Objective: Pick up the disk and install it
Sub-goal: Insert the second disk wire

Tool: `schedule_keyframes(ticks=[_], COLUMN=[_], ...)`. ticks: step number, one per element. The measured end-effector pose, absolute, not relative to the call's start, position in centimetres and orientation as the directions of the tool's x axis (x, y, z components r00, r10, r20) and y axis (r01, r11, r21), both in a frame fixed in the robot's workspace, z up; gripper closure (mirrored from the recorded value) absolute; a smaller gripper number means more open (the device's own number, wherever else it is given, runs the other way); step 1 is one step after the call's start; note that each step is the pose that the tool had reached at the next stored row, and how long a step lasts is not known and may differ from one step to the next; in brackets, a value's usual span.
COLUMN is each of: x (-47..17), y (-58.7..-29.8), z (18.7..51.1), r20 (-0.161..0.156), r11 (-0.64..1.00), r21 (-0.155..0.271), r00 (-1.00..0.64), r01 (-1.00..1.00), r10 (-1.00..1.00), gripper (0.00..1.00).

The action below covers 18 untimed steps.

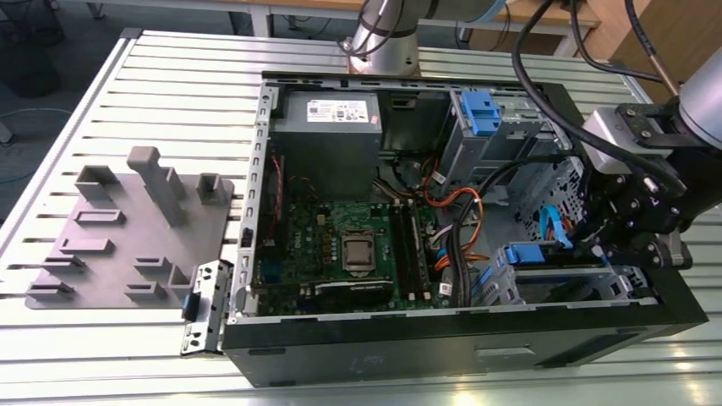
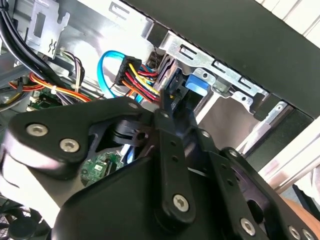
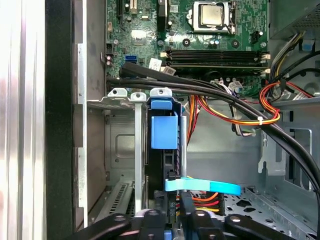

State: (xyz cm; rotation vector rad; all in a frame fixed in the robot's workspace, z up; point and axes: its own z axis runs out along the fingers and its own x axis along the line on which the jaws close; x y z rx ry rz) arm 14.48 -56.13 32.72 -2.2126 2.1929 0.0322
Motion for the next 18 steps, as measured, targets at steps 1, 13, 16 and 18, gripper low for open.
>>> schedule_keyframes(ticks=[1,13,16,18], x=[14.5,14.5,14.5,14.5], y=[-56.1,-56.1,-56.1,-56.1], z=[32.7,34.9,35.8,36.1], r20=[-0.033,-0.032,-0.032,-0.032], r11=[-0.009,-0.009,-0.009,-0.009], r21=[-0.004,-0.004,-0.004,-0.004], r00=[0.009,0.009,0.009,0.009], r01=[-1.0,-1.0,-1.0,-1.0], r10=[-0.999,-0.999,-0.999,-0.999], gripper=[0.77,0.7,0.7,0.7])
